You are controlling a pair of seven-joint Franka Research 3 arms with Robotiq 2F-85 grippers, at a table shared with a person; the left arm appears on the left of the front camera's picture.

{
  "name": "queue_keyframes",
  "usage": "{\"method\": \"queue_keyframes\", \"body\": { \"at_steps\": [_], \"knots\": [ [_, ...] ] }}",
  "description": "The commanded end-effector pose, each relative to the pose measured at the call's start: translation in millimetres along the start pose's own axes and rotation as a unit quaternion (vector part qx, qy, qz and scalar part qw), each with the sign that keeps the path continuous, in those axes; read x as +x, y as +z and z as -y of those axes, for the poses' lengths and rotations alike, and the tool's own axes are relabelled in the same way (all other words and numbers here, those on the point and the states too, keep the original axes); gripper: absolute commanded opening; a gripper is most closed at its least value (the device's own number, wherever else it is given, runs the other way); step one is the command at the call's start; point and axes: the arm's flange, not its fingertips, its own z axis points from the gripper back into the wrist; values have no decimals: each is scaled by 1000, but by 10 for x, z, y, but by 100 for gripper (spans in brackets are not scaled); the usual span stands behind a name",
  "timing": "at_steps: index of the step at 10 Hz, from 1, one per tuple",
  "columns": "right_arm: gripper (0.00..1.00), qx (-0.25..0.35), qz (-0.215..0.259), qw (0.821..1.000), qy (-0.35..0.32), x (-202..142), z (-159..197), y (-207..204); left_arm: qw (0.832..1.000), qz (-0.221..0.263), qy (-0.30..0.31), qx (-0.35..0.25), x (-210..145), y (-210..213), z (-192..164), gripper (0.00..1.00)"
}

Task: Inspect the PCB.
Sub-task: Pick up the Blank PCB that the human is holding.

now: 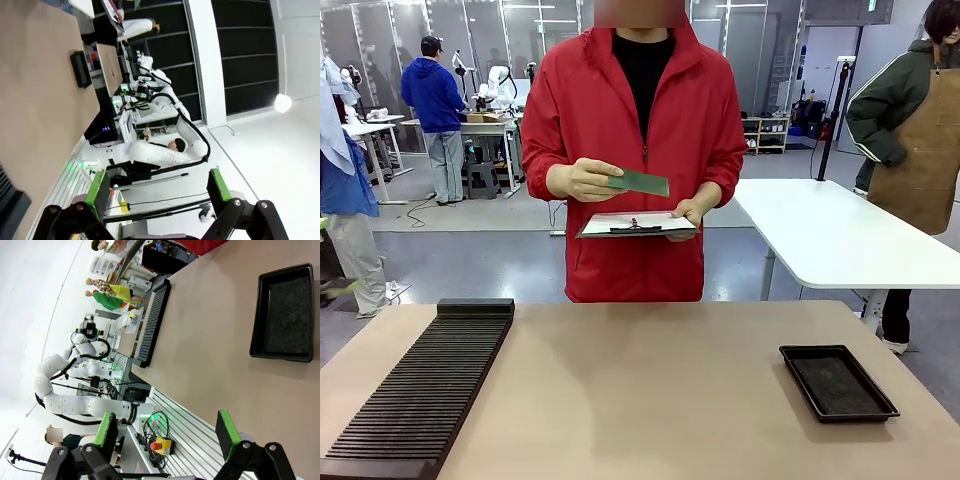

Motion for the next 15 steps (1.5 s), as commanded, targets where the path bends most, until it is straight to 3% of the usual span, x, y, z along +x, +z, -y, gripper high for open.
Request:
{"method": "queue_keyframes", "body": {
  "at_steps": [1,3,5,7,15],
  "knots": [
    [100,8,6,1000,11,9,-9,18,999,19,-46,-1,-434,353,-44,100],
    [100,8,6,1000,11,9,-9,18,997,41,-58,11,-837,563,-86,100],
    [100,8,6,1000,11,9,-9,18,996,57,-70,2,-992,597,-129,100],
    [100,8,6,1000,11,9,-9,18,996,56,-73,-9,-858,565,-86,100],
    [100,8,6,1000,11,9,-9,18,996,62,-58,5,-977,659,-159,100]
  ]
}}
